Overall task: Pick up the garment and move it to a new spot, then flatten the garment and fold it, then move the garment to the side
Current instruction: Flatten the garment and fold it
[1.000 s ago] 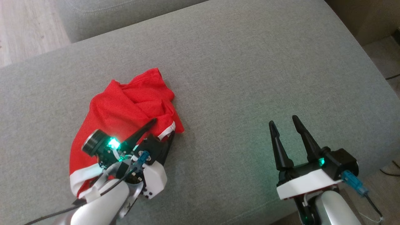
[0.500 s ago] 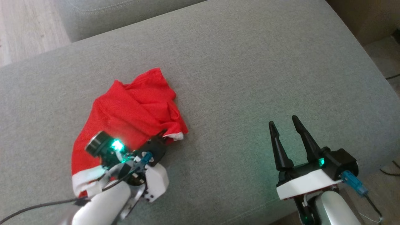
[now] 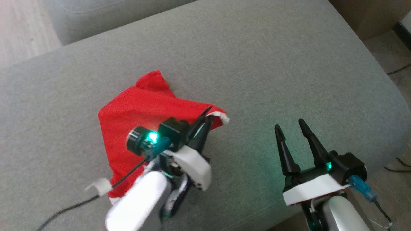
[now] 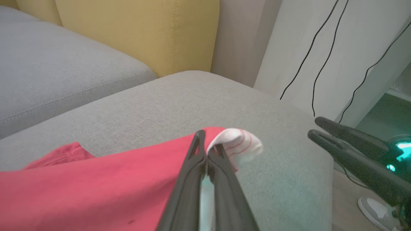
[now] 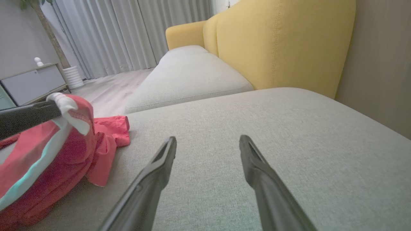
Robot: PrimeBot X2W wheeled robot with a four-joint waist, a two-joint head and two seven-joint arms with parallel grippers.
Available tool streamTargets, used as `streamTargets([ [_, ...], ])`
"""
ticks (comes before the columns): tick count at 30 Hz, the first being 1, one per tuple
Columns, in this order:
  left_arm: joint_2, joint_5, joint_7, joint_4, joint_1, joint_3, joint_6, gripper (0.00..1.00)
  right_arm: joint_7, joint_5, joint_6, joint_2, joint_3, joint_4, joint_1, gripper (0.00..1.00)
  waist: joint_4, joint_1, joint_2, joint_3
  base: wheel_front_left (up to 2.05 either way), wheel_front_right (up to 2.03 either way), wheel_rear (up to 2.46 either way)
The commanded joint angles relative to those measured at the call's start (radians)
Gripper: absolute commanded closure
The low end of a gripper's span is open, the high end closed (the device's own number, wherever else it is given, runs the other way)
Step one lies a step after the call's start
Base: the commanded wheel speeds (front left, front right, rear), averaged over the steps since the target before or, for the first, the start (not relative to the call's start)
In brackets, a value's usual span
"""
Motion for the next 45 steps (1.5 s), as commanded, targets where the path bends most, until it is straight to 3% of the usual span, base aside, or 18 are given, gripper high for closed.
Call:
streamTargets([
  [1, -0.007, -0.004, -0.008, -0.027, -0.052, 0.039, 0.004, 1.0, -0.011, 0.006, -0.001, -0.003, 0.024, -0.03, -0.036, 0.0, -0.005, 0.0001, -0.0001, 0.007, 0.0, 0.0, 0.0],
  [5, -0.075, -0.005, -0.07, 0.066, -0.079, 0.023, 0.032, 1.0, -0.011, 0.012, -0.001, -0.003, 0.034, -0.033, -0.048, 0.0, -0.029, 0.0001, -0.0001, 0.033, 0.0, 0.0, 0.0],
  [8, -0.09, 0.033, -0.064, 0.17, -0.097, -0.057, 0.019, 1.0, -0.011, 0.02, -0.001, -0.003, 0.041, -0.034, -0.056, 0.0, -0.048, 0.0001, -0.0001, 0.053, 0.0, 0.0, 0.0],
  [9, -0.092, 0.05, -0.046, 0.21, -0.101, -0.091, 0.009, 0.91, -0.011, 0.023, -0.001, -0.003, 0.043, -0.034, -0.058, 0.0, -0.055, 0.0001, -0.0001, 0.059, 0.0, 0.0, 0.0],
  [10, -0.092, 0.065, -0.02, 0.247, -0.104, -0.125, -0.007, 0.7, -0.011, 0.026, -0.001, -0.003, 0.044, -0.034, -0.059, 0.0, -0.06, 0.0001, -0.0001, 0.064, 0.0, 0.0, 0.0],
  [12, -0.089, 0.083, 0.029, 0.3, -0.106, -0.18, -0.043, 0.05, -0.011, 0.032, -0.001, -0.003, 0.04, -0.035, -0.059, 0.0, -0.066, 0.0001, -0.0001, 0.069, 0.0, 0.0, 0.0],
  [13, -0.085, 0.087, 0.049, 0.315, -0.107, -0.198, -0.057, 0.0, -0.011, 0.033, -0.001, -0.003, 0.036, -0.035, -0.056, 0.0, -0.066, 0.0001, -0.0001, 0.07, 0.0, 0.0, 0.0],
  [19, -0.034, 0.089, 0.123, 0.279, -0.106, -0.245, -0.114, 0.0, -0.011, 0.027, -0.001, -0.003, 0.007, -0.032, -0.037, 0.0, -0.044, 0.0001, -0.0001, 0.052, 0.0, 0.0, 0.0],
  [24, -0.012, -0.025, 0.162, 0.13, -0.04, -0.22, -0.158, 0.0, -0.011, 0.019, -0.001, -0.003, 0.002, -0.029, -0.03, 0.0, -0.013, 0.0001, -0.0001, 0.018, 0.0, 0.0, 0.0],
  [27, 0.016, -0.065, 0.143, 0.012, 0.006, -0.163, -0.111, 0.0, -0.011, 0.007, -0.001, -0.003, -0.006, -0.028, -0.023, 0.0, 0.008, 0.0001, -0.0001, -0.007, 0.0, 0.0, 0.0],
  [32, 0.091, -0.09, 0.045, -0.132, 0.112, -0.015, 0.033, 0.0, -0.011, -0.019, -0.001, -0.003, -0.039, -0.028, -0.007, 0.0, 0.051, 0.0001, -0.0001, -0.048, 0.0, 0.0, 0.0],
  [37, 0.167, -0.12, -0.08, -0.192, 0.259, 0.134, 0.152, 0.0, -0.011, -0.042, -0.001, -0.003, -0.083, -0.031, 0.016, 0.0, 0.106, 0.0001, -0.0001, -0.079, 0.0, 0.0, 0.0],
  [42, 0.202, -0.133, -0.232, -0.175, 0.384, 0.232, 0.208, 0.0, -0.011, -0.058, -0.001, -0.003, -0.12, -0.027, 0.04, 0.0, 0.168, 0.0001, -0.0001, -0.111, 0.0, 0.0, 0.0],
  [45, 0.201, -0.148, -0.33, -0.135, 0.447, 0.268, 0.21, 0.0, -0.011, -0.06, -0.001, -0.003, -0.136, -0.016, 0.054, 0.0, 0.204, 0.0001, -0.0001, -0.131, 0.0, 0.0, 0.0],
])
